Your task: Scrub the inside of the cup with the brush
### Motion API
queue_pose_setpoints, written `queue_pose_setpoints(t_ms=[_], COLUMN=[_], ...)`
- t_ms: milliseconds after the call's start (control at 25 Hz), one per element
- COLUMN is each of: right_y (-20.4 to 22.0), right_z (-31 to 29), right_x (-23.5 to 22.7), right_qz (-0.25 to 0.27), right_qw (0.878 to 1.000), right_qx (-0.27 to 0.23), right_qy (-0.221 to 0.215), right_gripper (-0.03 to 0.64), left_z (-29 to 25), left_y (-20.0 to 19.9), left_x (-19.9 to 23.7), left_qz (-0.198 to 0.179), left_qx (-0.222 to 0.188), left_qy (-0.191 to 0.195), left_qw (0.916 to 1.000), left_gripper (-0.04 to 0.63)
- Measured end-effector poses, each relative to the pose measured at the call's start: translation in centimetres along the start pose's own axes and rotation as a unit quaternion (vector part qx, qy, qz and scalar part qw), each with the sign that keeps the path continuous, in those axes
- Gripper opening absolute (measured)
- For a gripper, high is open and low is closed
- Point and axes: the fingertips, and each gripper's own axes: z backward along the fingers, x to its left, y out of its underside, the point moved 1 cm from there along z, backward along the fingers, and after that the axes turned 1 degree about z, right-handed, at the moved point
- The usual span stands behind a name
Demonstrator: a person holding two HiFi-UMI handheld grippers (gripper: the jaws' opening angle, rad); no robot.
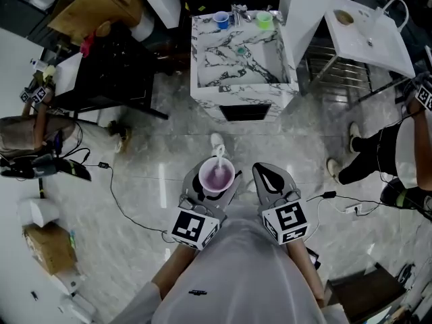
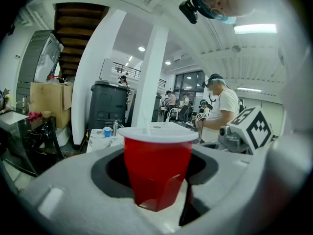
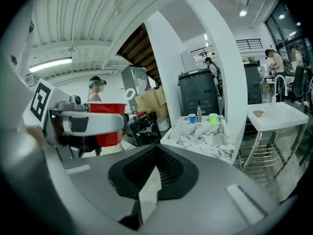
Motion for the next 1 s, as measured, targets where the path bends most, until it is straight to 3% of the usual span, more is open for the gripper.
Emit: queue_pose_setpoints(t_ms=[120,240,600,800,1000], right_y=[-1.3,-3.1,-11.0,-14.3,-16.3], right_z=[-3.2,-7.0,-18.2,-21.4,-22.0], right_x=[-1.4,-3.4,-7.0,-9.4,-12.6], right_qz=[0.005,-0.011,-0.030,-0.015,-0.008], right_qw=[1.000,0.999,0.997,0.996,0.995], right_qx=[0.005,0.008,0.030,0.023,0.035], right_qy=[-0.001,0.029,0.065,0.085,0.095], right_gripper=[-0.004,0.005,0.005,0.006,0.006], left_z=[-2.5,-5.0,-11.2,-14.6,-17.2], left_y=[-1.1,-2.5,-8.5,-10.0,-11.0], left_x=[3.2,7.4,18.1,21.6,22.5], left_qz=[0.005,0.006,-0.024,-0.067,-0.102], left_qx=[-0.003,-0.003,0.005,0.020,0.047], left_qy=[0.008,0.015,0.074,0.106,0.125], left_qw=[0.9999,0.9999,0.9970,0.9919,0.9859], left_gripper=[0.272,0.272,0.272,0.272,0.272])
